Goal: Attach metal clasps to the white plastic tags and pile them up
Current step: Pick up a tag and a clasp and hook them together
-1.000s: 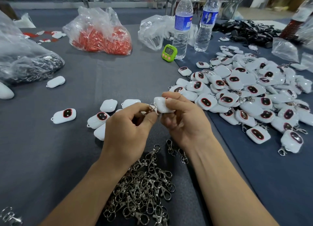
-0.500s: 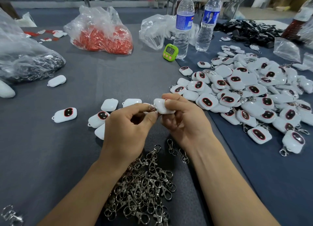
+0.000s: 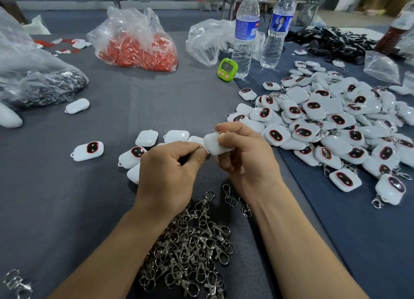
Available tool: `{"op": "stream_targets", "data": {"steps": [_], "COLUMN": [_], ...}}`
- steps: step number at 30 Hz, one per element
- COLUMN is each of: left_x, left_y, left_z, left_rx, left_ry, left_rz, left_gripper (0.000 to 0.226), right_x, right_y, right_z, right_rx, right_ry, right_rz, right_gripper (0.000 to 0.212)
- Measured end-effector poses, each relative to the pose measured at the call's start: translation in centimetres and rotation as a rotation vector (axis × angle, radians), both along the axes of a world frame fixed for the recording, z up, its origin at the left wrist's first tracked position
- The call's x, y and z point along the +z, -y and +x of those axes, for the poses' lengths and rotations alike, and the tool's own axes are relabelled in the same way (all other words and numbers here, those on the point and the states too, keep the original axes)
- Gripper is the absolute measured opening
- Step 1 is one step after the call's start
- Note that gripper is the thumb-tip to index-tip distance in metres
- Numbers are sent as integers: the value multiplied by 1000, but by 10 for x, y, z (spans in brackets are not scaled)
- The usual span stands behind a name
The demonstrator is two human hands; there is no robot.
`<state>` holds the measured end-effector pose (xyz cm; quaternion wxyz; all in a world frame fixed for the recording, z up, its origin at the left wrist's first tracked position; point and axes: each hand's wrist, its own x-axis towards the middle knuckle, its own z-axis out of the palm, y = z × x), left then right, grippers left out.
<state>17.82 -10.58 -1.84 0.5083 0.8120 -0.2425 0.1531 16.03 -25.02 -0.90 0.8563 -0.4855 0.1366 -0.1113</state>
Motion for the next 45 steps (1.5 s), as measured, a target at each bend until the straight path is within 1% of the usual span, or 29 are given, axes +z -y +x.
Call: {"op": "stream_targets", "data": {"steps": [2, 5, 7, 9, 11, 12, 14, 15, 17, 19, 20, 23, 24, 25, 27, 32, 35, 39, 41, 42, 44, 45], "left_x": [0, 2, 3, 3, 0, -1, -2, -2, -1, 2, 3, 3, 3, 2, 1, 1, 3, 5, 5, 4, 3, 3], "left_y": [-1, -1, -1, -3, -2, -2, 0, 0, 0, -1, 0, 0, 0, 1, 1, 1, 1, 0, 0, 0, 0, 1], "left_z": [0, -2, -4, -4, -3, -4, -4, -2, 0, 0, 0, -2, -3, -4, -4, -7, -8, -7, -6, -6, -8, -8], "left_rx": [52, 105, 129, 151, 171, 188, 191, 175, 116, 70, 54, 50, 66, 89, 134, 192, 203, 208, 204, 201, 194, 196], "left_ry": [135, 308, 357, 355, 345, 330, 247, 167, 23, 20, 40, 107, 134, 163, 218, 410, 485, 491, 463, 453, 439, 437], "left_rz": [180, 413, 512, 562, 562, 532, 393, 279, 45, -51, -56, -8, 33, 90, 208, 412, 511, 561, 623, 649, 645, 627], "left_gripper": [24, 23, 24, 27, 27, 27, 25, 22, 8, 24, 23, 6, 8, 14, 21, 22, 25, 26, 20, 16, 13, 12], "right_x": [0, 1, 1, 1, 2, 3, 4, 5, 4, 4, 3, 3, 3, 3, 4, 5, 5, 4, 2, 1, 1, 2], "right_y": [-1, -5, -11, -16, -16, -15, -12, -11, -9, -8, -7, -7, -7, -8, -9, -10, -12, -10, -12, -14, -16, -16], "right_z": [0, -3, -4, -5, -5, -5, -3, -2, -1, 1, 1, 2, 1, 1, -1, -4, -4, -4, -5, -5, -6, -6], "right_rx": [-32, -53, -55, -60, -50, -44, -43, -47, -57, -64, -64, -65, -70, -74, -73, -67, -57, 8, 72, 92, 104, 111], "right_ry": [13, 34, 52, 66, 81, 80, 45, 15, -20, -27, -35, -66, -67, -57, -25, 4, 7, -53, -46, -33, -17, -13], "right_rz": [-63, -251, -378, -451, -432, -395, -292, -234, -106, 8, 44, 71, 53, 27, -40, -203, -318, -327, -428, -489, -560, -557], "right_gripper": [19, 19, 18, 17, 16, 16, 14, 15, 16, 22, 22, 19, 17, 15, 17, 17, 15, 11, 4, 6, 7, 8]}}
